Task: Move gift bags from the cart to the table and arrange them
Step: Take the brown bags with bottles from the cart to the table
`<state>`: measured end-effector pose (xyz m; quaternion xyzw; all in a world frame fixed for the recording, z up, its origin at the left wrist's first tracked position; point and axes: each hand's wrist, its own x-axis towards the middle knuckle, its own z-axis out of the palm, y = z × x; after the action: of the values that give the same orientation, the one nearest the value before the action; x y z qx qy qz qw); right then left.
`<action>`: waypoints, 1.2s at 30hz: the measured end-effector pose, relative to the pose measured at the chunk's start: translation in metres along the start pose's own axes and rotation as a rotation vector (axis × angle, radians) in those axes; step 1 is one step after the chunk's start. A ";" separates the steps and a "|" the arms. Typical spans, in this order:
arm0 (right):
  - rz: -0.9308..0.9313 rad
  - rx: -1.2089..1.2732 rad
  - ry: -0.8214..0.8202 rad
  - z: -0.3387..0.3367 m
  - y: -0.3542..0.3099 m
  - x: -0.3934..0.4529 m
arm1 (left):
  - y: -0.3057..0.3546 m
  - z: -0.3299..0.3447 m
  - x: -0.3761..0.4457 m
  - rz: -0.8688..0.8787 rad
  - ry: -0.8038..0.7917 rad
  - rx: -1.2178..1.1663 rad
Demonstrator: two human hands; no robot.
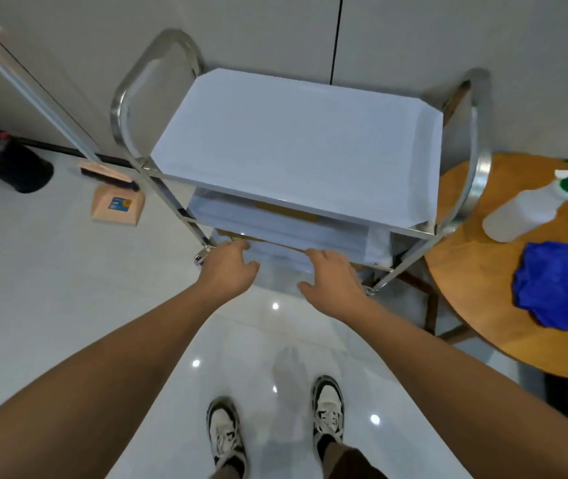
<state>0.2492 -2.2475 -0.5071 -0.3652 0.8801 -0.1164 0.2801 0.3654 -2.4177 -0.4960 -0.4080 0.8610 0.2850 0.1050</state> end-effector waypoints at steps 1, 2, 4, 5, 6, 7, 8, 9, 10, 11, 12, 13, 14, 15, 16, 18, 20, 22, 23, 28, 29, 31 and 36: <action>-0.012 -0.014 0.012 0.010 0.001 0.021 | -0.009 0.008 0.018 0.020 0.010 0.002; -0.024 -0.027 0.026 0.021 0.003 0.043 | -0.019 0.018 0.036 0.039 0.024 0.003; -0.039 -0.055 0.074 0.048 0.009 0.090 | -0.043 0.043 0.078 0.071 0.055 0.010; -0.042 -0.073 0.105 0.060 0.012 0.112 | -0.055 0.057 0.099 0.078 0.073 0.006; -0.040 -0.097 0.139 0.072 0.015 0.134 | -0.064 0.070 0.119 0.089 0.096 -0.001; -0.032 -0.124 0.173 0.082 0.018 0.154 | -0.073 0.082 0.138 0.099 0.118 -0.015; -0.017 -0.149 0.207 0.090 0.020 0.174 | -0.081 0.094 0.156 0.110 0.138 -0.030; -0.004 -0.174 0.240 0.096 0.024 0.193 | -0.088 0.104 0.173 0.124 0.164 -0.041; 0.002 -0.204 0.272 0.101 0.026 0.210 | -0.094 0.113 0.189 0.139 0.194 -0.051; -0.001 -0.240 0.302 0.103 0.028 0.226 | -0.099 0.122 0.206 0.150 0.227 -0.064; -0.002 -0.281 0.328 0.106 0.030 0.241 | -0.103 0.129 0.222 0.151 0.256 -0.092; 0.003 -0.308 0.353 0.109 0.031 0.254 | -0.105 0.135 0.235 0.142 0.275 -0.136; 0.020 -0.330 0.377 0.112 0.033 0.268 | -0.106 0.140 0.248 0.126 0.292 -0.186; 0.042 -0.345 0.418 0.116 0.034 0.281 | -0.107 0.145 0.259 0.111 0.307 -0.232; 0.066 -0.353 0.476 0.120 0.036 0.292 | -0.106 0.149 0.268 0.107 0.321 -0.270; 0.077 -0.374 0.597 0.127 0.039 0.303 | -0.106 0.155 0.280 0.127 0.342 -0.357; 0.043 -0.419 0.664 0.133 0.043 0.303 | -0.105 0.158 0.284 0.162 0.352 -0.451; -0.002 -0.431 0.722 0.141 0.046 0.295 | -0.102 0.159 0.282 0.207 0.336 -0.559; -0.035 -0.425 0.760 0.145 0.046 0.290 | -0.100 0.158 0.279 0.229 0.321 -0.636; -0.090 -0.334 0.742 0.169 0.036 0.268 | -0.086 0.145 0.273 0.137 0.214 -1.006; -0.104 -0.314 0.713 0.173 0.036 0.267 | -0.085 0.146 0.277 0.078 0.195 -1.067; -0.127 -0.214 0.713 0.178 0.038 0.263 | -0.086 0.147 0.287 -0.014 0.232 -1.106; -0.284 0.120 0.914 0.197 0.037 0.254 | -0.092 0.150 0.294 -0.069 0.337 -1.041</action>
<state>0.1955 -2.4010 -0.7867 -0.3763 0.8463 -0.3527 -0.1332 0.2380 -2.5667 -0.7773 -0.4742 0.5973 0.6003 -0.2407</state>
